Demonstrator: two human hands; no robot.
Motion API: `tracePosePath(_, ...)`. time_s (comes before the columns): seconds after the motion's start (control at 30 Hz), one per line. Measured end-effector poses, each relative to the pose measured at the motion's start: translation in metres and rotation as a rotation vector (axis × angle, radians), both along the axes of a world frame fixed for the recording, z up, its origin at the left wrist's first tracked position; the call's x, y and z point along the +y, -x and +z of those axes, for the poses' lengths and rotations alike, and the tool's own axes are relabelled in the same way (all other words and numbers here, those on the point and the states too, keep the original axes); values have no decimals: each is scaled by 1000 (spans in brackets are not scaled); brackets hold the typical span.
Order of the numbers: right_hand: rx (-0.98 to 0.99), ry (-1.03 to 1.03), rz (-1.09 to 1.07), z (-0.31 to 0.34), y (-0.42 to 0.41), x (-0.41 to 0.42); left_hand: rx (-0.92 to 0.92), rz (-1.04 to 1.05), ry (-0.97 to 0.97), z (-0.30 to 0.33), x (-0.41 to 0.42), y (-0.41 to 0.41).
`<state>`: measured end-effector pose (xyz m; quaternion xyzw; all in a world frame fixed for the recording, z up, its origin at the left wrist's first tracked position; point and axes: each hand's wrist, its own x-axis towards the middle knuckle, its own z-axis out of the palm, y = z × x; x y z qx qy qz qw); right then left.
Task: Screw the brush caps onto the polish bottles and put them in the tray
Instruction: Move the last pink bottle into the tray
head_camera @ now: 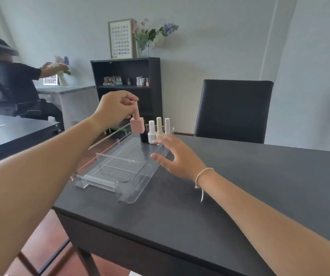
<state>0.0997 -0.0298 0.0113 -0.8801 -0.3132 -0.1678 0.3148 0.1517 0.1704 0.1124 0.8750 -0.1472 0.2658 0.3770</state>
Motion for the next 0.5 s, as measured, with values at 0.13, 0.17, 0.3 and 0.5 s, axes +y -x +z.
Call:
tracePosePath(0.13, -3, 9, -13, -7, -6, 3, 21, 37, -30, -10, 15, -9)
tracePosePath(0.17, -9, 8, -18, -8, -7, 3, 26, 42, -36, -12, 17, -12)
tracePosePath(0.3, -14, 2, -28, -12, -10, 2, 41, 64, -53, -25, 21, -25)
tracePosePath(0.5, -14, -44, -28, -15, -10, 4, 66, 106, -63, -42, 29, -45)
